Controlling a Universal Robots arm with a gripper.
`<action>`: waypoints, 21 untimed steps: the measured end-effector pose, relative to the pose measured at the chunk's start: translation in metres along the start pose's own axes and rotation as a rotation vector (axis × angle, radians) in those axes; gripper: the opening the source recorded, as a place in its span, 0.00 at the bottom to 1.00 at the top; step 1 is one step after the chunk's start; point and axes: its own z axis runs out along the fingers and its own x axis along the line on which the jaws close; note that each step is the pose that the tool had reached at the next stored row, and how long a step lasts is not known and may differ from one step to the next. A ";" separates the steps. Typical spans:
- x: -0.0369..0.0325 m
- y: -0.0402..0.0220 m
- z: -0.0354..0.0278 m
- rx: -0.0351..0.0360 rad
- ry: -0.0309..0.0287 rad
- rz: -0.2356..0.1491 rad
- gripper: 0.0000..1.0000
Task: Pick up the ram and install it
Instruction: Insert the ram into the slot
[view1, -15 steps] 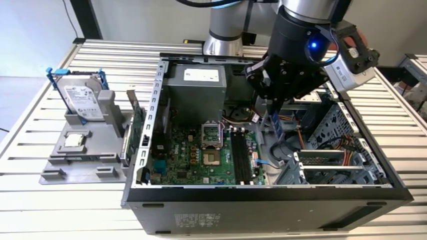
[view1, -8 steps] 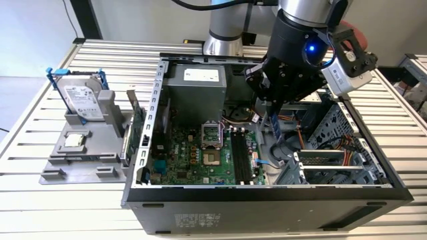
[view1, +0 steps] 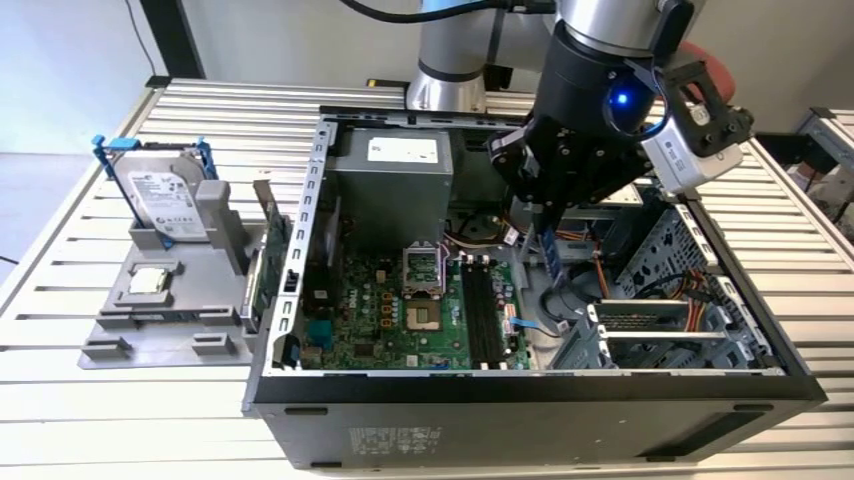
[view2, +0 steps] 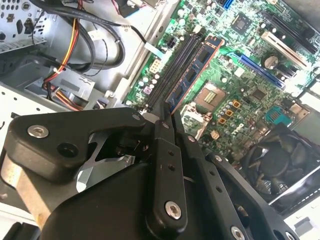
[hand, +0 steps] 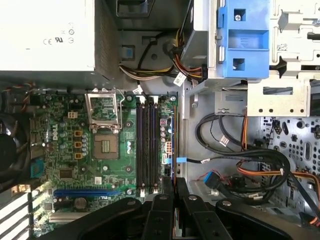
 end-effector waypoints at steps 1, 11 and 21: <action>0.0000 0.0000 0.0006 0.0001 0.0000 0.000 0.00; 0.0002 0.0001 0.0070 0.0005 0.0000 0.011 0.00; 0.0011 0.0008 0.0189 0.0004 -0.0015 0.016 0.00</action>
